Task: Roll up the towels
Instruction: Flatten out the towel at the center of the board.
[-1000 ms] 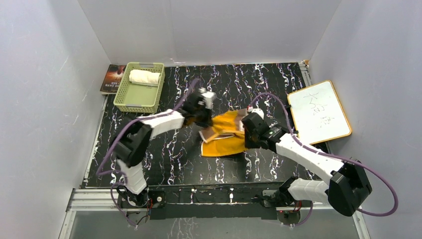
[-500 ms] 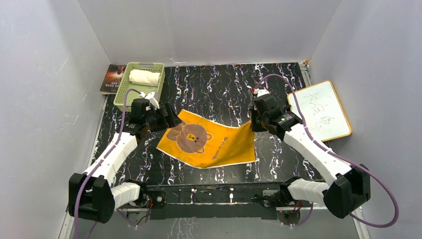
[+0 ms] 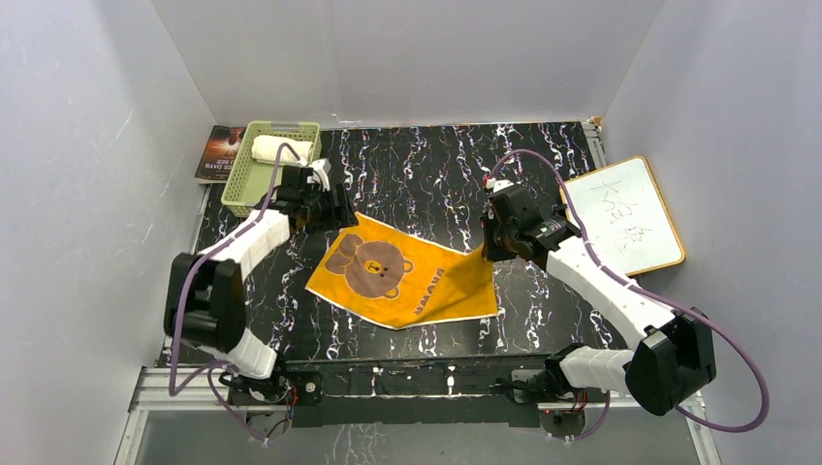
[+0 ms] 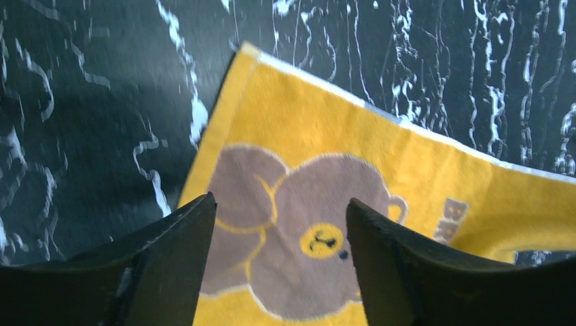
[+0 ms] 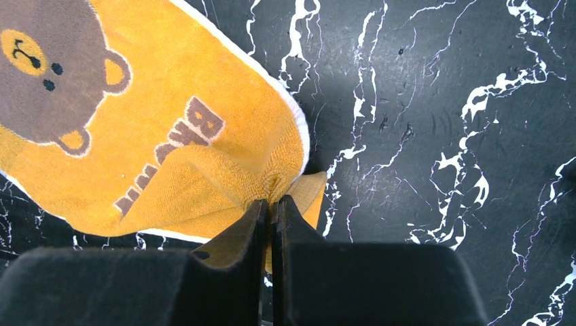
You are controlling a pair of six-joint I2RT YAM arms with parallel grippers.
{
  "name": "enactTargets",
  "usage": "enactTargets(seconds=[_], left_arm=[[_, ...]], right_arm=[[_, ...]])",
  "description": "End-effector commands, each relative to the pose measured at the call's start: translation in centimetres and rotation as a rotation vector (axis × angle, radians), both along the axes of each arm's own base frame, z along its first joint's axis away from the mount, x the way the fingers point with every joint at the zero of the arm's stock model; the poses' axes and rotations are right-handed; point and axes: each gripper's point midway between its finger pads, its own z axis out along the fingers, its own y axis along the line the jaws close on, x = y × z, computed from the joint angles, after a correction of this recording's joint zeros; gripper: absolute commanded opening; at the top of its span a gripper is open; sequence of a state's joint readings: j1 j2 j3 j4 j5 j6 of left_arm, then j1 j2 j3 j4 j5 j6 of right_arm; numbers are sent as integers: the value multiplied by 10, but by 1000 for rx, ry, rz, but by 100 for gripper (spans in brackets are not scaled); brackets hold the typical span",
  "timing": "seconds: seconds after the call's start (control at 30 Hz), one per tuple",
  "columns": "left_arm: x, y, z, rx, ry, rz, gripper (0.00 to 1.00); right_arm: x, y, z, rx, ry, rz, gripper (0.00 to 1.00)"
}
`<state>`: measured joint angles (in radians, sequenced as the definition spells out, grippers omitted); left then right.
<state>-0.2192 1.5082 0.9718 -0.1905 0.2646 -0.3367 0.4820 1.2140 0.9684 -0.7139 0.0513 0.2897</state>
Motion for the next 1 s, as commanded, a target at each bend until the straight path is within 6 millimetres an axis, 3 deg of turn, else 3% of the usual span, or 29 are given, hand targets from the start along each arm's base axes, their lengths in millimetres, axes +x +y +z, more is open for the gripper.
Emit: enactTargets(seconds=[0.0,0.2,0.3,0.5,0.7,0.97], left_arm=[[48,-14,15,4,-112,-33,59],[71,-54,9,-169,-131,-139,17],[76,-64,-5,-209,-90,-160,4],[74,-57,-40,-173,-18,-114,0],[80,-28,-64,-65,7,63,0],[75,11,-98,95,37,228,0]], right_arm=[[13,5,10,22,-42,-2,0],[11,-8,-11,-22,19,-73,0],[12,-14,-16,6,46,-103,0],[12,-19,-16,17,42,-118,0],[16,-24,-16,4,36,-144,0],[43,-42,-20,13,28,-225,0]])
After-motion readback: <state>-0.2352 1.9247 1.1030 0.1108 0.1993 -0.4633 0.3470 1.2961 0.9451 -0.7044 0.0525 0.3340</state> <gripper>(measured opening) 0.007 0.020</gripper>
